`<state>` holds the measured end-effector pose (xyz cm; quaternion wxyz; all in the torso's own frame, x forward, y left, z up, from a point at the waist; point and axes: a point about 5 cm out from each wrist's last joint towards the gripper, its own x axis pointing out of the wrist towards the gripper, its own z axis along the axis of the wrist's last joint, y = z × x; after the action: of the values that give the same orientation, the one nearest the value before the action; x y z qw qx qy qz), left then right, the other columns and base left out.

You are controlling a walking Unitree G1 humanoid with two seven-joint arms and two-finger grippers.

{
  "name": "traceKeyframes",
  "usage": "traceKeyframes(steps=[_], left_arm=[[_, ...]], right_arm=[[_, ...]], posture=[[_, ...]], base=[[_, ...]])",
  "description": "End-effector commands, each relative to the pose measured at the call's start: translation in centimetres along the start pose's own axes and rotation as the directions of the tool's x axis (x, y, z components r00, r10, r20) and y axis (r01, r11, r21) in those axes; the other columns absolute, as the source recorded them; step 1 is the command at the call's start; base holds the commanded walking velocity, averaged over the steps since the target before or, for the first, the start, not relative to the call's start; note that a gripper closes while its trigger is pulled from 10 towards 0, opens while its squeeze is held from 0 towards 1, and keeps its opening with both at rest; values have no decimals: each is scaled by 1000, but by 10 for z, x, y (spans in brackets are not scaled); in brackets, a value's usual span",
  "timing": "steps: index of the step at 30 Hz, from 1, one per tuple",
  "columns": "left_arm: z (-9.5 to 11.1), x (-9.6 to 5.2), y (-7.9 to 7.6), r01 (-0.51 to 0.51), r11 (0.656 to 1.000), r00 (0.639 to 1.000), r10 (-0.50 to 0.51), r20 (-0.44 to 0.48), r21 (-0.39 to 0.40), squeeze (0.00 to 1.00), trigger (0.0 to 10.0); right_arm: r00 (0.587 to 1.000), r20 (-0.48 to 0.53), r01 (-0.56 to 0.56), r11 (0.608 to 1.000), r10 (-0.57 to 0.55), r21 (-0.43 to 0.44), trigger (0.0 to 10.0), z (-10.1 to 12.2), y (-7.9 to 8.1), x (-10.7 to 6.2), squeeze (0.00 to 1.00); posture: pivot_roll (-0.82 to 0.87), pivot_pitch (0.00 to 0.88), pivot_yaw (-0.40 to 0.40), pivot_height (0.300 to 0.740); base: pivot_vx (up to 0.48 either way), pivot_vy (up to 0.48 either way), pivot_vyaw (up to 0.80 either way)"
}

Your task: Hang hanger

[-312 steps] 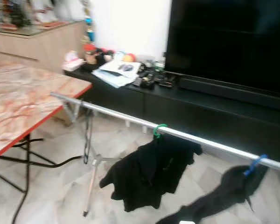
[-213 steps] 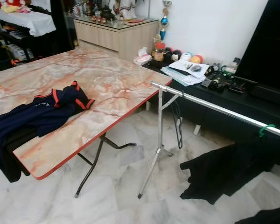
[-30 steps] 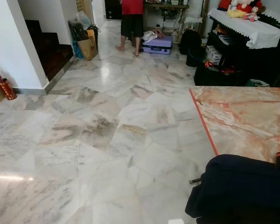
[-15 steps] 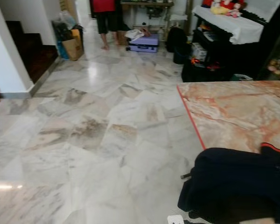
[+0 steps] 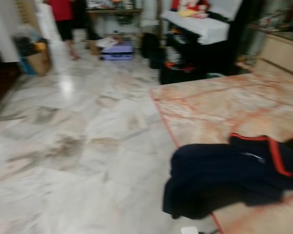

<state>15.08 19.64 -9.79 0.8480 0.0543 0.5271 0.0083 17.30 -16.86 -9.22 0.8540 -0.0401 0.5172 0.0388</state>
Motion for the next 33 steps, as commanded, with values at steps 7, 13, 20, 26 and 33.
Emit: traceKeyframes(steps=[7,13,20,26,33], left_arm=[[-2,0,1,1,1000,1000,-1,-4,-5,0,10000],[-2,0,1,6,1000,1000,-6,4,-24,0,10000],[-2,0,0,10,1000,1000,-10,5,-21,0,10000],[-2,0,0,11,1000,1000,-11,5,-18,0,10000],[-1,0,0,12,1000,1000,-12,4,-7,0,10000]], right_arm=[[1000,-4,-1,1000,1,4,10000,0,0,0,0],[1000,-4,-1,1000,1,4,10000,0,0,0,0],[1000,-5,-1,1000,1,5,10000,0,0,0,0],[1000,-7,-1,1000,1,4,10000,-1,0,0,0],[1000,-5,0,1000,0,5,10000,0,-1,0,0]], posture=[[125,0,-13,740],[125,0,-13,740],[124,0,-12,740],[123,0,-12,740],[123,0,-12,740]], base=[[0,0,-800],[0,0,-800],[0,0,-800],[0,0,-800],[0,0,-800]])
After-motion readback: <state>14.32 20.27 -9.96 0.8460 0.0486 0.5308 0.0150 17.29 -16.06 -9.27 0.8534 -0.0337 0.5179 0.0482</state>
